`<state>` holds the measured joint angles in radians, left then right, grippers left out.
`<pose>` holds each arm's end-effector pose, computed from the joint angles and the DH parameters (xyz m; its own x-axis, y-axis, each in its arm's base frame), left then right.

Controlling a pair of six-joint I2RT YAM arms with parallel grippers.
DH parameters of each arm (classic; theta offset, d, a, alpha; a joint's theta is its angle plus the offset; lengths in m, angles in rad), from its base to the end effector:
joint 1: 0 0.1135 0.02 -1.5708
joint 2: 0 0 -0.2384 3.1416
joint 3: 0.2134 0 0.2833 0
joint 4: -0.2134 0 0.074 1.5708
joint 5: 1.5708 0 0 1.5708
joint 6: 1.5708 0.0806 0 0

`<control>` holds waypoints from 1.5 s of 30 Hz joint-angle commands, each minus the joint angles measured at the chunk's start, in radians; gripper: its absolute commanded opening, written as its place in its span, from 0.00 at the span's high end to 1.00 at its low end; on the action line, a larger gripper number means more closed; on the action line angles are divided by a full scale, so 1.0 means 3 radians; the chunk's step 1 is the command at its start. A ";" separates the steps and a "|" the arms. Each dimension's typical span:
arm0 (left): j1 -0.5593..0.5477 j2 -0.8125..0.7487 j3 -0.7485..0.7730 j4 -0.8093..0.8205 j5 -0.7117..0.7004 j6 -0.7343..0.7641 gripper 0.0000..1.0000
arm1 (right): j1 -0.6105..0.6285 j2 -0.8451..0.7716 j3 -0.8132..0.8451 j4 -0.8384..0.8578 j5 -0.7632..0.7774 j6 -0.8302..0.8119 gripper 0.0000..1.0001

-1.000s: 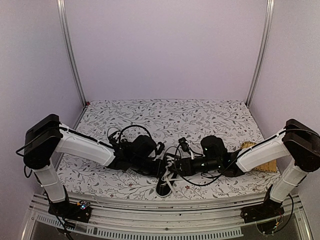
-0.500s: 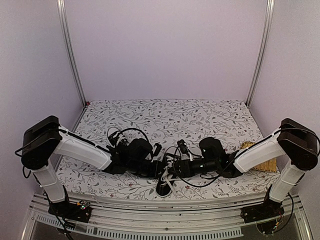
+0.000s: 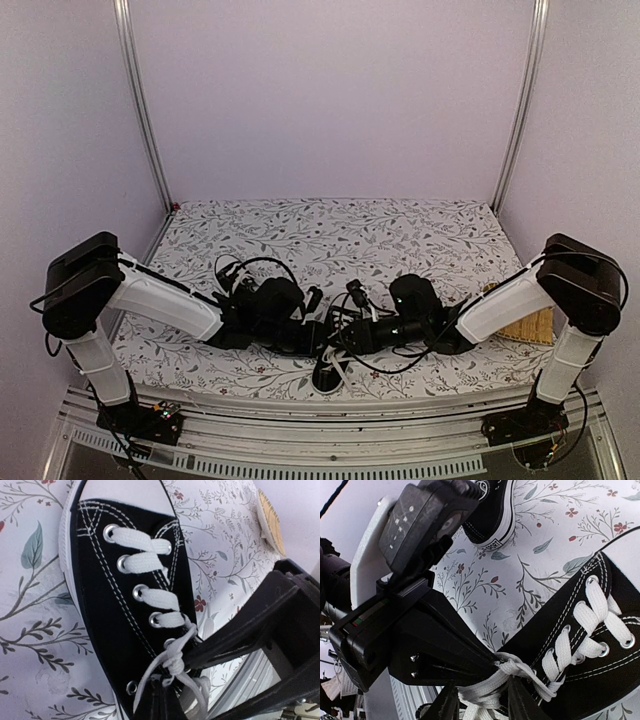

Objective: Tie the shoes
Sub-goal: Tie the loops with the shoelace on the shoe.

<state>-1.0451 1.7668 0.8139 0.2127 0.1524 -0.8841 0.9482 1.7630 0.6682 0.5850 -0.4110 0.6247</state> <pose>0.1847 -0.3428 0.0528 -0.9192 0.0613 -0.3889 0.3160 0.7041 -0.6359 0.1924 0.3233 0.0567 -0.7853 -0.1746 -0.5940 -0.6026 0.4357 0.6686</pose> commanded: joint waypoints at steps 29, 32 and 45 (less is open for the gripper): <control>0.0179 -0.0445 -0.0634 0.0769 -0.0159 -0.0398 1.00 | -0.0083 -0.0283 -0.0319 0.0137 0.0251 0.0132 0.98; 0.0212 -0.0473 -0.0729 0.0851 -0.0175 -0.0450 1.00 | -0.0107 -0.0283 -0.0349 0.0119 0.0309 0.0190 0.98; 0.0330 -0.0348 -0.0850 0.1162 -0.0115 -0.0514 1.00 | -0.0212 -0.0266 -0.0394 0.0014 0.0411 0.0283 0.98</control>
<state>-0.9653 1.6455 0.5728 0.5117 0.1207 -1.0290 0.9035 1.6749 0.5674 0.6037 -0.3134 0.6941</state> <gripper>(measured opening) 0.003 0.024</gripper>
